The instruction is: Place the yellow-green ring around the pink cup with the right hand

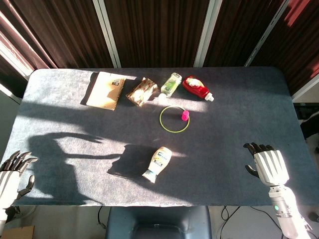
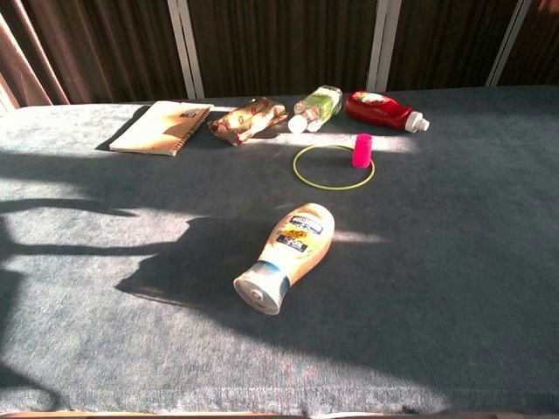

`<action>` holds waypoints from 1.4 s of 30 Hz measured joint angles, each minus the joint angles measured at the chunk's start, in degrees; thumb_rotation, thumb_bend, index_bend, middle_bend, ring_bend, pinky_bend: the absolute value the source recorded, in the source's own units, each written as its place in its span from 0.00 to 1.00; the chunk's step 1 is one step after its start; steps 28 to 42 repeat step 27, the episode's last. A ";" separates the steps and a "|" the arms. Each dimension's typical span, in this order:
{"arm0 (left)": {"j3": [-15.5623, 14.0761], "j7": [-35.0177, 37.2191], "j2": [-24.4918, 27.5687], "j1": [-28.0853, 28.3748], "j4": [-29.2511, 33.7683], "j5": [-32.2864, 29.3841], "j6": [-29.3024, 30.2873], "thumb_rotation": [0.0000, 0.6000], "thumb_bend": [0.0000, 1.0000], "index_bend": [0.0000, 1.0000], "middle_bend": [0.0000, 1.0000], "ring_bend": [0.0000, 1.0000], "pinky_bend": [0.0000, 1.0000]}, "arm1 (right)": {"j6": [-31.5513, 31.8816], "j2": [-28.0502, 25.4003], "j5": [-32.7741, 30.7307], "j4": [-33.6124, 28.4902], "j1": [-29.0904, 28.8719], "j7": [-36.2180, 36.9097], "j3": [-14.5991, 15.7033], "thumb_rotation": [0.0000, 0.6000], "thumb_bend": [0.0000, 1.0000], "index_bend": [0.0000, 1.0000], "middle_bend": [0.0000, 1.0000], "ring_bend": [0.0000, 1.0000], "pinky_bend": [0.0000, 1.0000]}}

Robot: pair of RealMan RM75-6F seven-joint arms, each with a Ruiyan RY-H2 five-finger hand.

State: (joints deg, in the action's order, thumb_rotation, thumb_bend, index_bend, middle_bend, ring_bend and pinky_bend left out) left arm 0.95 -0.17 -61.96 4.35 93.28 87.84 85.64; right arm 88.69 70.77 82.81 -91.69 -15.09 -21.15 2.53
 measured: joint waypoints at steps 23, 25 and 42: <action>0.07 -1.29 -0.55 -0.32 0.23 0.29 0.91 1.00 0.49 0.27 0.15 0.07 0.20 | -7.98 -1.29 -4.78 0.16 4.27 2.03 -0.75 1.00 0.12 0.00 0.03 0.01 0.11; 0.09 -1.28 -0.57 -0.37 0.22 0.28 1.00 1.00 0.49 0.27 0.15 0.07 0.20 | -8.29 -1.49 -4.74 -0.20 4.35 2.13 -0.89 1.00 0.12 0.00 0.03 0.01 0.11; 0.08 -1.33 -0.57 -0.41 0.27 0.32 1.06 1.00 0.49 0.27 0.15 0.07 0.20 | -8.48 -1.70 -4.49 -0.55 4.46 2.47 -1.14 1.00 0.12 0.00 0.03 0.01 0.11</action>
